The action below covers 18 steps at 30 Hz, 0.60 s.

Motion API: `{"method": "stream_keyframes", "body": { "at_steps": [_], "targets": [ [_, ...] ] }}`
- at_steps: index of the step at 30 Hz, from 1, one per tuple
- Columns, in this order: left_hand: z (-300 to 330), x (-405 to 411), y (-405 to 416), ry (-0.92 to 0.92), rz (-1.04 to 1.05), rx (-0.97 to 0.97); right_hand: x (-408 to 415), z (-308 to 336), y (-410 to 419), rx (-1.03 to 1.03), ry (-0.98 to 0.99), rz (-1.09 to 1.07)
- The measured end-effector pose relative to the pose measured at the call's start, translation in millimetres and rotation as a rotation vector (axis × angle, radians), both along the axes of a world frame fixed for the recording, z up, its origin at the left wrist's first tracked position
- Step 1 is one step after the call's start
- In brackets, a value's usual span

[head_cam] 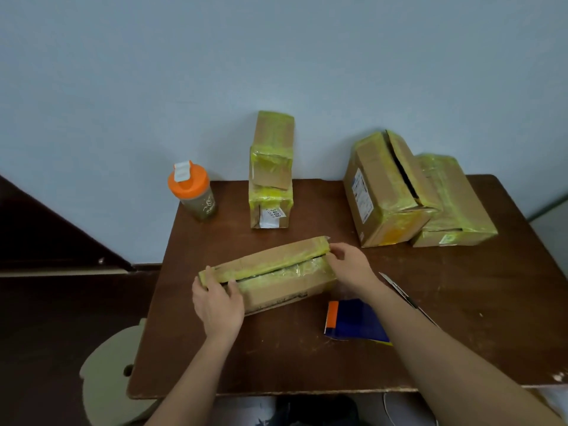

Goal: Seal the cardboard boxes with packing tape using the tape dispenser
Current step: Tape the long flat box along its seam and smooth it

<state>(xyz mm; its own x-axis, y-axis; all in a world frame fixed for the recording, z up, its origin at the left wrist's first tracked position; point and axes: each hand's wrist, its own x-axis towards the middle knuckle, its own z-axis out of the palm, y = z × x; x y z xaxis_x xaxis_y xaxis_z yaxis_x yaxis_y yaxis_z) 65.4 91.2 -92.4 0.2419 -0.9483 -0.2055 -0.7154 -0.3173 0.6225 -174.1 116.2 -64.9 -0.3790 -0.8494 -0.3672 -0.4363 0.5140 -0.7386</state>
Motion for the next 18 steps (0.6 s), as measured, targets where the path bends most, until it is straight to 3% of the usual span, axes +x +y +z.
{"method": "stream_keyframes", "body": {
  "at_steps": [3, 9, 18],
  "targets": [
    [-1.9, -5.6, -0.8, 0.028, -0.031, -0.024, -9.5, -6.2, 2.8, 0.054, 0.121, -0.153],
    [-7.6, -10.3, -6.0, 0.189, 0.079, -0.11, -14.9, -13.7, 9.9, 0.056, 0.12, -0.241],
    [-6.9, -11.3, -15.9, 0.524, 0.487, -0.045, -12.5, -21.9, 0.6, 0.098, -0.175, -0.584]
  ]
}}
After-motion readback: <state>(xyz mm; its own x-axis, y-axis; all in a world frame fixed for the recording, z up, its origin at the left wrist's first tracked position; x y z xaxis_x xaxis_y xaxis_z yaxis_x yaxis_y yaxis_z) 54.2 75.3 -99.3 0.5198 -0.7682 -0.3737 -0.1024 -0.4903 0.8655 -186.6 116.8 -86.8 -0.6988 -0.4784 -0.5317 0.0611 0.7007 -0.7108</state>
